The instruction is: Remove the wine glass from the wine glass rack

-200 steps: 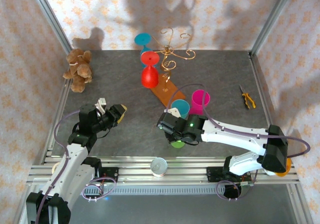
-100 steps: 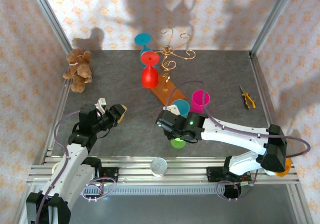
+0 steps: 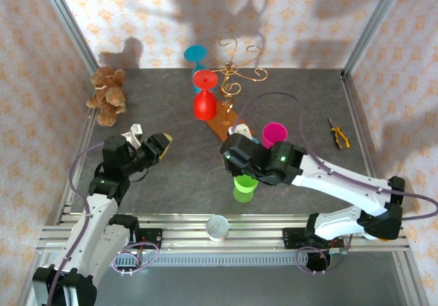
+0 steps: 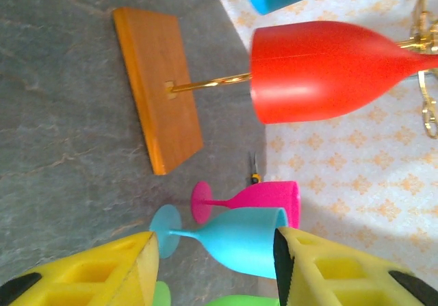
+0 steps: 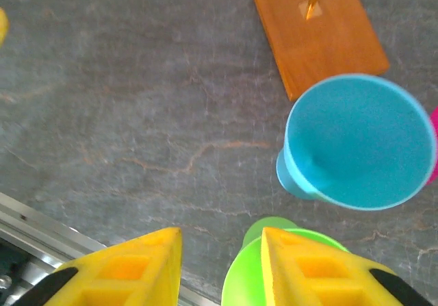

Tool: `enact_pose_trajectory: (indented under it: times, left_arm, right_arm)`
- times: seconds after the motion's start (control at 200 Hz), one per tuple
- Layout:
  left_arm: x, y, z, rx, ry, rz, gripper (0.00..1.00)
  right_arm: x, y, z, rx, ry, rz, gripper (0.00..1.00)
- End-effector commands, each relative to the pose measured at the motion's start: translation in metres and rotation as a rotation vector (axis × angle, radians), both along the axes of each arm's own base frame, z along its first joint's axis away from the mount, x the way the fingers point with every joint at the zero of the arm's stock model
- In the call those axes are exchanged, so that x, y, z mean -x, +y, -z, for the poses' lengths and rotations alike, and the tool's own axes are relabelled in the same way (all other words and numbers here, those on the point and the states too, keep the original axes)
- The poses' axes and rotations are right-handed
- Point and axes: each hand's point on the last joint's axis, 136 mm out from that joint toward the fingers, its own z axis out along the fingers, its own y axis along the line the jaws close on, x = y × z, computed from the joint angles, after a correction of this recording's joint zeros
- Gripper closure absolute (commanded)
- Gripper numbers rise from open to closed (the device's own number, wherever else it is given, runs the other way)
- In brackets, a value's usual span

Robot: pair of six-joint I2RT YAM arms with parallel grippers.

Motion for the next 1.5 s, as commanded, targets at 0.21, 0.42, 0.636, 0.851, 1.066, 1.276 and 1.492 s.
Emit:
enact_pose_trajectory:
  times: [0.21, 0.42, 0.636, 0.851, 1.066, 1.276, 1.492]
  left_arm:
    - [-0.023, -0.003, -0.075, -0.055, -0.090, 0.039, 0.54]
    - [-0.043, -0.003, -0.121, -0.086, -0.142, 0.038, 0.52]
    - [-0.069, -0.008, -0.157, -0.040, -0.179, 0.044, 0.48]
    - [-0.091, -0.013, -0.171, -0.016, -0.191, 0.061, 0.46]
    - [-0.104, -0.023, -0.183, 0.008, -0.203, 0.112, 0.44]
    - [-0.106, -0.028, -0.180, -0.003, -0.192, 0.140, 0.44]
    - [-0.108, -0.028, -0.168, 0.007, -0.185, 0.131, 0.44]
  right_arm:
    - [-0.027, -0.025, -0.063, -0.222, -0.027, 0.044, 0.64]
    - [-0.043, -0.026, -0.113, -0.335, -0.093, 0.040, 0.61]
    - [-0.054, -0.011, -0.152, -0.376, -0.125, -0.020, 0.57]
    - [-0.075, 0.020, -0.177, -0.408, -0.125, -0.099, 0.52]
    - [-0.120, 0.033, -0.190, -0.413, -0.139, -0.088, 0.44]
    - [-0.133, 0.040, -0.204, -0.497, -0.131, -0.089, 0.45]
    - [-0.114, 0.038, -0.201, -0.706, -0.099, -0.004, 0.46]
